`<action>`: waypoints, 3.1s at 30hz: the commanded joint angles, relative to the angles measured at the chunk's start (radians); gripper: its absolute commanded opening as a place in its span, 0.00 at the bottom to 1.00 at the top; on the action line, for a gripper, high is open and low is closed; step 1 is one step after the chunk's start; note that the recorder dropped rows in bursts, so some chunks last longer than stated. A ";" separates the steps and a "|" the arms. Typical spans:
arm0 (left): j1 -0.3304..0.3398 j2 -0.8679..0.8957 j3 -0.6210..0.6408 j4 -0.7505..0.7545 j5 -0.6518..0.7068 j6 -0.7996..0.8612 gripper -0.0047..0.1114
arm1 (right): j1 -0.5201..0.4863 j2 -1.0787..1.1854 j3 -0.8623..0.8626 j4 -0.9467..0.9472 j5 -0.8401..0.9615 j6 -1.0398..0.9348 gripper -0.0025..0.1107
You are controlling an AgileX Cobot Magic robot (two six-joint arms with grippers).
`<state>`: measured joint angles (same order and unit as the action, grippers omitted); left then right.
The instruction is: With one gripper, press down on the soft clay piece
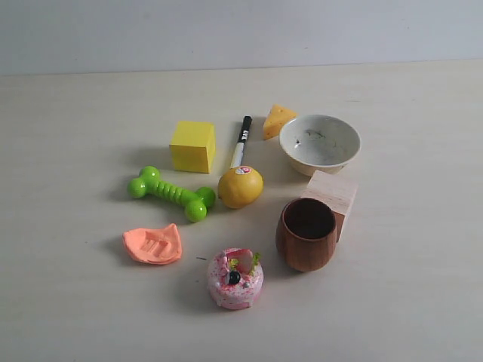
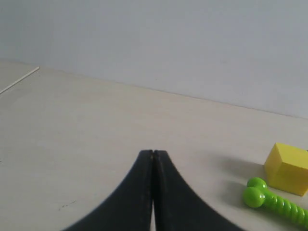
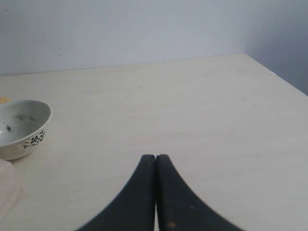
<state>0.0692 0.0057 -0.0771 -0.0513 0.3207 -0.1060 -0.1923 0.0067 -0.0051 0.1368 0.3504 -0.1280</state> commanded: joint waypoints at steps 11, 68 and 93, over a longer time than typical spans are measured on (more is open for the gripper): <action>-0.044 -0.006 0.077 0.007 0.013 -0.001 0.04 | -0.004 -0.007 0.005 -0.005 -0.011 -0.002 0.02; -0.058 -0.006 0.077 0.099 0.037 0.021 0.04 | -0.004 -0.007 0.005 -0.005 -0.012 -0.002 0.02; -0.056 -0.006 0.077 0.099 0.037 0.021 0.04 | -0.004 -0.007 0.005 -0.005 -0.012 -0.002 0.02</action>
<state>0.0175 0.0057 -0.0025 0.0532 0.3657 -0.0872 -0.1923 0.0067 -0.0051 0.1368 0.3504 -0.1280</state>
